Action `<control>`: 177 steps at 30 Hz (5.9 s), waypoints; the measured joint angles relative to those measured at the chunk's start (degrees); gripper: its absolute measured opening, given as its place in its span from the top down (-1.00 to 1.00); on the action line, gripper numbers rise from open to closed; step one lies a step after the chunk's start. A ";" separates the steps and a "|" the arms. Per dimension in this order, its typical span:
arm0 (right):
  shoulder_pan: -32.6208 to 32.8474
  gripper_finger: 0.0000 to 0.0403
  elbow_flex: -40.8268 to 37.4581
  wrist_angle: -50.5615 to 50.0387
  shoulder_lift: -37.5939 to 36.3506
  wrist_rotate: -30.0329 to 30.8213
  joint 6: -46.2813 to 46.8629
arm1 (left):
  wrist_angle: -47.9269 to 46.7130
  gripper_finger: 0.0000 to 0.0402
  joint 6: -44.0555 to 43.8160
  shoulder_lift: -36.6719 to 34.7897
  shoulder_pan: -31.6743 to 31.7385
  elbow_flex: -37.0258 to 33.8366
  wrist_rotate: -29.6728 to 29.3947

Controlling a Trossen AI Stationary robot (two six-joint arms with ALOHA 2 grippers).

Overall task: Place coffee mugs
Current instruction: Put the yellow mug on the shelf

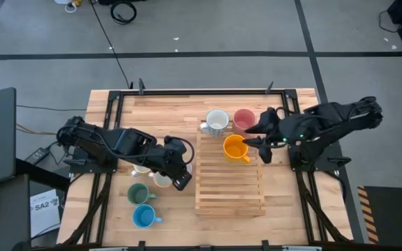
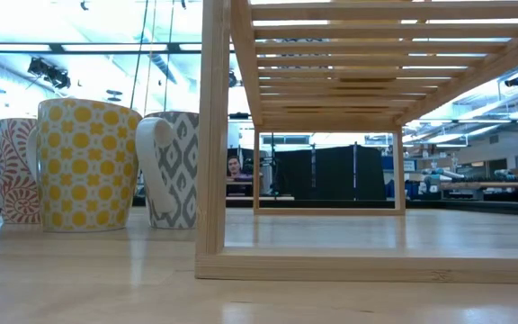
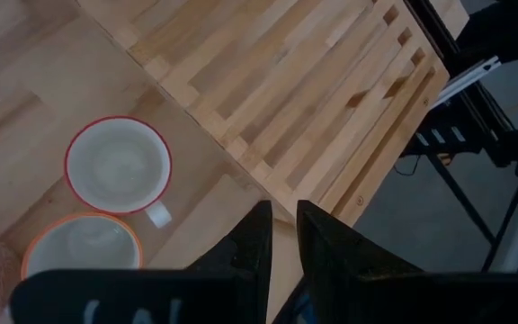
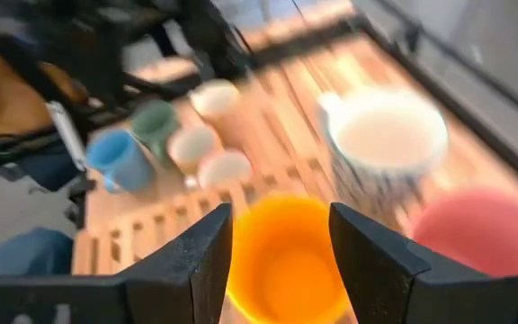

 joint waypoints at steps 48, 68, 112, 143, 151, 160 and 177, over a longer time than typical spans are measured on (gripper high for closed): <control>-5.38 0.05 -0.76 -13.79 8.87 -3.21 8.93 | 0.95 0.69 0.00 0.02 -1.09 0.00 -0.26; -5.89 0.76 -0.74 -14.53 9.13 -4.28 12.00 | 1.31 0.69 0.00 0.02 -1.09 0.00 -0.26; -2.74 0.90 2.36 -24.65 9.17 0.47 38.73 | 1.31 0.69 0.20 0.02 -1.09 0.00 -0.28; -2.80 0.83 1.36 -26.02 9.21 0.50 47.98 | 1.27 0.69 0.60 0.02 -1.07 0.00 -0.27; -2.91 0.82 1.31 -26.02 9.21 0.43 47.85 | 1.27 0.69 0.59 0.02 -1.07 0.00 -0.27; -2.91 0.81 1.31 -25.98 9.21 0.08 47.96 | 1.29 0.69 0.59 0.02 -1.09 0.00 -0.26; -2.93 0.51 1.27 -24.34 9.21 -0.12 47.92 | 1.27 0.69 2.54 0.02 -1.07 0.00 -0.27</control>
